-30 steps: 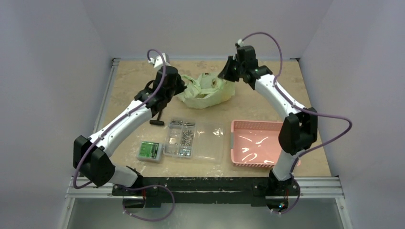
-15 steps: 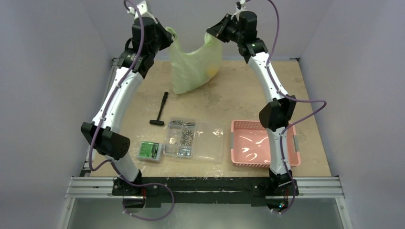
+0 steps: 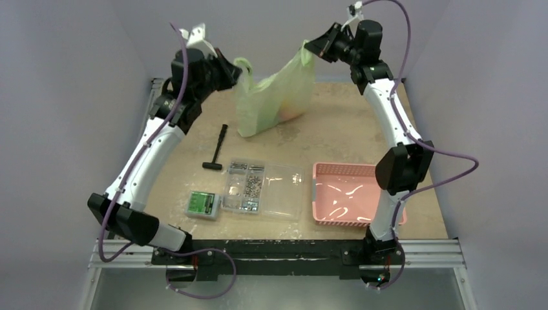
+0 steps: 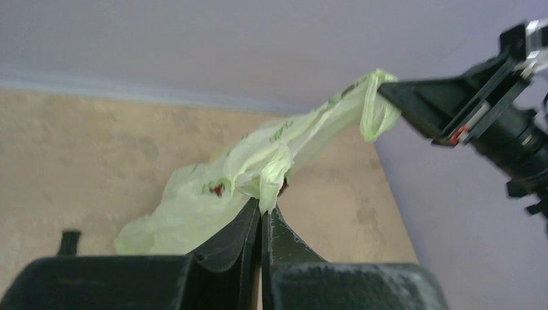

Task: Take the fake fruits out of the plastic bag
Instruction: Adjust the plastic bag at the center of the board.

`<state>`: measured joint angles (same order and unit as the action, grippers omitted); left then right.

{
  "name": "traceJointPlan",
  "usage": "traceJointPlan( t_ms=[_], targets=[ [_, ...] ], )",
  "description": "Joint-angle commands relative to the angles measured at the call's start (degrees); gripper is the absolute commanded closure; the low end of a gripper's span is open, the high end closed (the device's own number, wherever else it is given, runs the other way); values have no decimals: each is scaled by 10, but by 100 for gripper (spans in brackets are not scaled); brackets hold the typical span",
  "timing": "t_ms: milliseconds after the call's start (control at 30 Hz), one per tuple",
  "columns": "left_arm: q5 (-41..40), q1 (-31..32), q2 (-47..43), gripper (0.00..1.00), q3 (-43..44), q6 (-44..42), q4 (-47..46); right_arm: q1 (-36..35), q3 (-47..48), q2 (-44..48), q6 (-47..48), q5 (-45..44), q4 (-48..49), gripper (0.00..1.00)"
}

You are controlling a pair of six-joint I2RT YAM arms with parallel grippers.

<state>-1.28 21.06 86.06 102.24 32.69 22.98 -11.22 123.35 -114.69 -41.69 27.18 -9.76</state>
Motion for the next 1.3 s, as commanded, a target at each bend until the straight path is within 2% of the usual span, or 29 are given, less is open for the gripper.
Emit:
traceJointPlan(
  t_ms=[0, 133, 233, 300, 367, 500, 567, 667, 700, 767, 867, 933, 1100, 1200, 1267],
  targets=[
    [38, 61, -82, 100, -209, 55, -47, -6, -181, 98, 140, -32, -50, 100],
    [25, 137, -168, 100, -399, 121, -94, 3, -391, 207, 185, -182, -42, 100],
    [16, 184, -211, 100, -489, 185, -121, 9, -418, 225, 199, -250, -87, 100],
    [-8, 210, -222, 100, -511, 200, -119, 9, -399, 219, 211, -301, -141, 98],
    [-13, 223, -222, 100, -512, 205, -113, 9, -383, 221, 223, -362, -182, 87],
    [-32, 233, -234, 100, -497, 208, -84, 8, -380, 245, 268, -507, -225, 77],
    [-39, 234, -243, 100, -499, 213, -81, 5, -385, 255, 273, -539, -248, 66],
    [-38, 240, -243, 100, -499, 219, -83, -3, -405, 287, 264, -510, -255, 37],
    [-37, 243, -241, 100, -498, 219, -83, -13, -407, 302, 260, -499, -257, 31],
    [-34, 245, -235, 100, -493, 217, -78, -46, -406, 334, 251, -505, -265, 22],
    [-34, 248, -234, 100, -490, 217, -70, -125, -399, 389, 232, -546, -282, 14],
    [-34, 247, -236, 100, -491, 216, -64, -148, -400, 419, 210, -530, -291, 11],
    [-36, 249, -239, 100, -492, 209, -52, -150, -500, 501, 119, -329, -250, 9],
    [-39, 248, -239, 100, -490, 205, -48, -150, -626, 568, 35, -256, -143, 11],
    [-35, 248, -236, 100, -491, 201, -53, -149, -706, 595, -32, -203, -48, 21]
  ],
)
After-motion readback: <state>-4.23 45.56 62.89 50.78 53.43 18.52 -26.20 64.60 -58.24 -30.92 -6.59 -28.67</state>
